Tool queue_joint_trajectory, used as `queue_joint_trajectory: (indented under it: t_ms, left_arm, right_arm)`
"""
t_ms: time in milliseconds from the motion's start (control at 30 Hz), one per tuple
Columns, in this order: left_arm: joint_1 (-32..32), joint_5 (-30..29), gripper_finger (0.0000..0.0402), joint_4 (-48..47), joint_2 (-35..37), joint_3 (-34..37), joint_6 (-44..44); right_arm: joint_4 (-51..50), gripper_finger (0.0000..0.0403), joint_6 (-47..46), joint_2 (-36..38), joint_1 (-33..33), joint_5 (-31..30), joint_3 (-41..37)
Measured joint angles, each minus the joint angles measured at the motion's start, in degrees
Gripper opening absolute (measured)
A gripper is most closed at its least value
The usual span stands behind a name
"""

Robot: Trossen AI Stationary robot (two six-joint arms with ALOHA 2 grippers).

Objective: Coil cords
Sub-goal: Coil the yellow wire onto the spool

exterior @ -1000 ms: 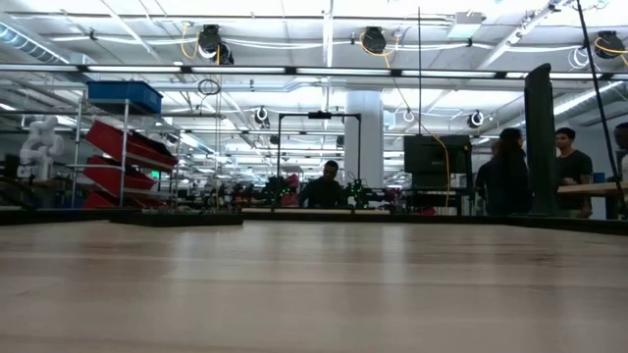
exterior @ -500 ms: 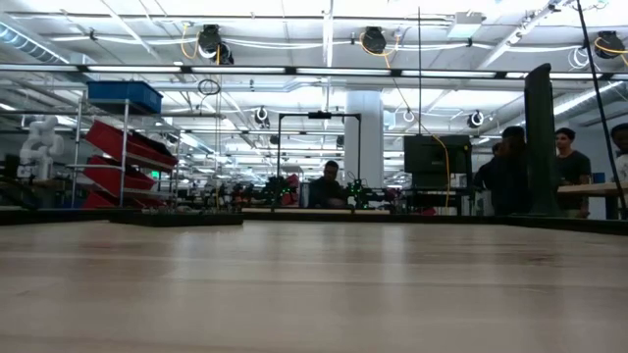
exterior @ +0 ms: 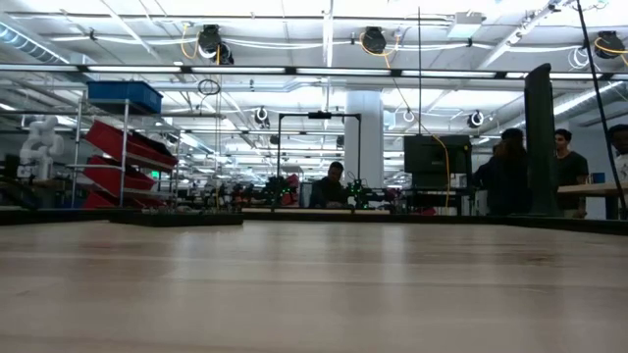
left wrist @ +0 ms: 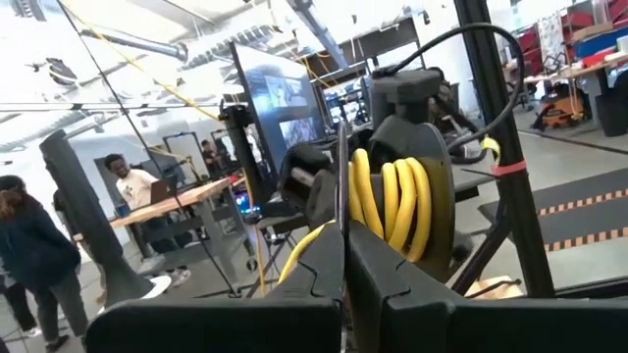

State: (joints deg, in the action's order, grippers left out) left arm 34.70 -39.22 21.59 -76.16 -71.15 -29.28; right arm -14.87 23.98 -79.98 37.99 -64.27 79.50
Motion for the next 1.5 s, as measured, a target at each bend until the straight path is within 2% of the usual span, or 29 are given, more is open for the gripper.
queue_joint_trajectory:
  t_ms: [467,1000,1233,1500]
  left_arm:
    - [0.0,0.2,0.0001,-0.1,0.0,0.0,0.0]
    - [0.0,0.2,0.0001,-0.1,0.0,0.0,0.0]
    - [0.0,0.2,0.0001,-0.1,0.0,0.0,0.1]
    - [0.0,0.3,0.0001,0.4,-0.1,0.0,0.1]
  right_arm:
    - [0.7,0.0168,-1.9,-2.2,-5.8,-0.2,0.0]
    - [5.3,0.0082,1.6,-2.3,-5.5,-0.1,0.0]
    - [5.3,0.0012,2.2,-2.3,-4.9,-0.2,0.0]
    - [5.9,0.0003,1.0,-2.4,-4.7,-0.2,0.0]
